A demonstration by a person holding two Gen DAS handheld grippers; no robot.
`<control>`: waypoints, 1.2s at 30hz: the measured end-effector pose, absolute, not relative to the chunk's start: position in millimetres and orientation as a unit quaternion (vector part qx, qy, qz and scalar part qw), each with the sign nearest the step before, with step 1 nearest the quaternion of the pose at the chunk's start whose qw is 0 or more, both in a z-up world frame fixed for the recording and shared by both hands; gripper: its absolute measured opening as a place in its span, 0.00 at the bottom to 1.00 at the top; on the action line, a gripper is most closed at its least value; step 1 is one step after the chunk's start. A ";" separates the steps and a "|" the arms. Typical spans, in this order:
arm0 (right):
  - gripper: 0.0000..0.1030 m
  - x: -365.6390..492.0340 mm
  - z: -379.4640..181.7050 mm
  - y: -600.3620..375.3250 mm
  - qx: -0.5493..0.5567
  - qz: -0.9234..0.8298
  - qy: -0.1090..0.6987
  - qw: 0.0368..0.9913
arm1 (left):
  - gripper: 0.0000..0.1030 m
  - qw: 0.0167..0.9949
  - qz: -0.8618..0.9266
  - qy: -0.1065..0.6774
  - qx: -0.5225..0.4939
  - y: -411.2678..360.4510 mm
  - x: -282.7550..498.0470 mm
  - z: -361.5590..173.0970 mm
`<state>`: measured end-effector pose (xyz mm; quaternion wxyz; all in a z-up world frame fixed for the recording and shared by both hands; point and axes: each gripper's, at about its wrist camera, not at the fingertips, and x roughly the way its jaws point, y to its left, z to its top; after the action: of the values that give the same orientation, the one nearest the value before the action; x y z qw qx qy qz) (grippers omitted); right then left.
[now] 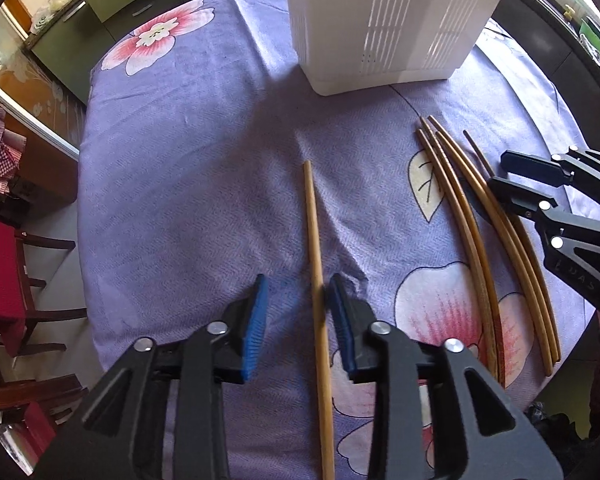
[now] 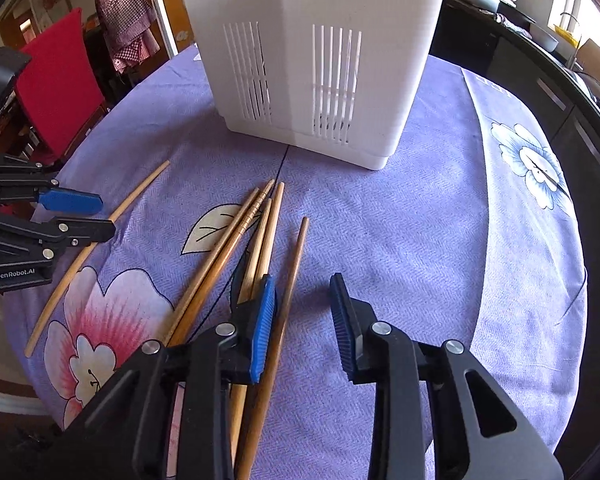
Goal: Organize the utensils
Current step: 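Grasp a bamboo chopstick with the left gripper while the right gripper grasps another chopstick, then lift the chopstick in the left gripper over the white holder while the right gripper carries its chopstick there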
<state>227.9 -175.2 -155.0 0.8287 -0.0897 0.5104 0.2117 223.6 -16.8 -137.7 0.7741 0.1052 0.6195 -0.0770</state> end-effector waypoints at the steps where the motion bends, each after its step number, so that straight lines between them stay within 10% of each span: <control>1: 0.28 230.5 -155.1 -173.4 -0.091 0.211 0.512 0.828 | 0.34 0.771 -0.080 0.625 0.097 -13.9 225.7 -138.0; 8: 0.07 232.2 -153.6 -165.0 -0.092 0.227 0.516 0.821 | 0.06 0.775 -0.100 0.618 0.089 -18.0 225.5 -138.2; 36: 0.06 131.4 -16.8 -261.0 0.023 0.244 0.361 0.900 | 0.06 0.868 -0.117 0.479 0.051 3.6 141.8 -0.8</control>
<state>131.4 -261.0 -16.8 0.8997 0.0232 0.3614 0.2439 141.8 3.6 -0.8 0.8682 0.0514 0.4794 -0.1172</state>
